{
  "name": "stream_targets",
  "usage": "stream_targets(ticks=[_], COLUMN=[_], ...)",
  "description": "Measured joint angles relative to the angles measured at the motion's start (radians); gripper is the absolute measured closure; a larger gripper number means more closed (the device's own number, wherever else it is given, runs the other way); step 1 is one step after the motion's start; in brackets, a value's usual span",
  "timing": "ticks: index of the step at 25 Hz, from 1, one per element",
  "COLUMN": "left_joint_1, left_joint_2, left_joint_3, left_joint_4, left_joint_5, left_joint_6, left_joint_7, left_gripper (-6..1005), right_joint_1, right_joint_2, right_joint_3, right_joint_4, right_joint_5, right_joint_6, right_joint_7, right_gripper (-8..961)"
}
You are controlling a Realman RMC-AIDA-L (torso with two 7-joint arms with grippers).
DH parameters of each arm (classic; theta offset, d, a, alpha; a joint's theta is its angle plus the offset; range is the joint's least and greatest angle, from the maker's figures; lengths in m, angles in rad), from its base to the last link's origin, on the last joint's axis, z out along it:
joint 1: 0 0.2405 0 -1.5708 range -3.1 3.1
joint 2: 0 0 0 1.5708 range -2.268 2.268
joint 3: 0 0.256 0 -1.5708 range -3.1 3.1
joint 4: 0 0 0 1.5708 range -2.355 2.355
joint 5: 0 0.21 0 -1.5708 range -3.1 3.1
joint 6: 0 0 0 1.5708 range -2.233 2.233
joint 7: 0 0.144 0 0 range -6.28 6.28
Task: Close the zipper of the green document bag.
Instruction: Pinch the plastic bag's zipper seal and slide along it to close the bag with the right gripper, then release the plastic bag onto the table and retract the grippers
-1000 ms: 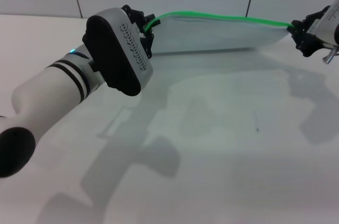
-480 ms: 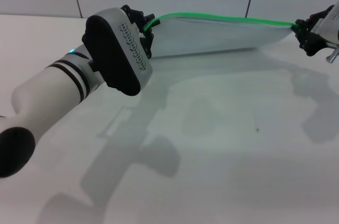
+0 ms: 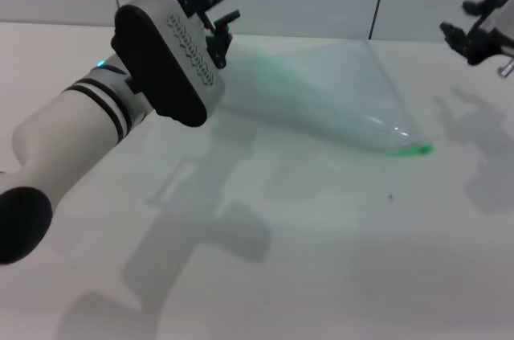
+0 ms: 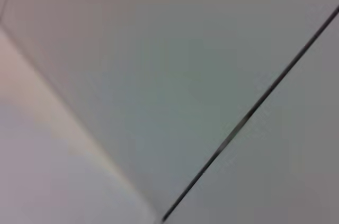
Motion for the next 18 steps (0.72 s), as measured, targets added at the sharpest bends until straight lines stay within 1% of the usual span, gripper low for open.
stream_targets(ticks=[2,4,7,8,9,10,12,14,15,16,17,18], left_joint_1=[0.0,0.001,0.003,0.002,-0.005,-0.005,-0.02,-0.033,-0.039,-0.043,-0.043,-0.045], left_joint_2=[-0.001,-0.001,-0.001,0.0,0.0,0.0,0.002,0.002,0.002,0.001,0.001,0.001], left_joint_3=[0.005,0.005,0.01,0.014,0.033,0.033,0.066,0.094,0.117,0.154,0.154,0.164], left_joint_4=[0.0,0.0,-0.005,-0.009,-0.029,-0.029,-0.068,-0.108,-0.144,-0.199,-0.199,-0.216], left_joint_5=[-0.03,-0.075,-0.187,-0.223,-0.31,-0.31,-0.363,-0.376,-0.379,-0.379,-0.379,-0.379], left_joint_6=[0.031,0.066,0.157,0.188,0.28,0.28,0.373,0.444,0.512,0.62,0.62,0.65], left_joint_7=[-0.002,-0.004,-0.006,-0.008,-0.017,-0.017,-0.062,-0.12,-0.181,-0.275,-0.275,-0.303], left_gripper=[820,739,618,578,553,529,479,430,406,381,356,332], right_joint_1=[-0.03,-0.055,-0.081,-0.089,-0.1,-0.1,-0.103,-0.1,-0.094,-0.075,-0.075,-0.062], right_joint_2=[0.004,0.001,-0.001,-0.001,-0.001,-0.001,-0.002,-0.001,-0.001,-0.003,-0.003,-0.003], right_joint_3=[-0.048,-0.115,-0.21,-0.246,-0.324,-0.324,-0.407,-0.508,-0.557,-0.663,-0.663,-0.714], right_joint_4=[-0.042,-0.068,-0.09,-0.098,-0.107,-0.107,-0.101,-0.082,-0.068,-0.025,-0.025,0.004], right_joint_5=[0.032,0.077,0.153,0.181,0.249,0.249,0.311,0.366,0.383,0.389,0.389,0.387], right_joint_6=[-0.055,-0.124,-0.219,-0.257,-0.375,-0.375,-0.516,-0.686,-0.775,-0.936,-0.936,-1.016], right_joint_7=[0.016,0.031,0.037,0.037,0.035,0.035,0.037,0.048,0.065,0.133,0.133,0.188], right_gripper=[651,564,433,411,389,368,324,280,258,237,215,193])
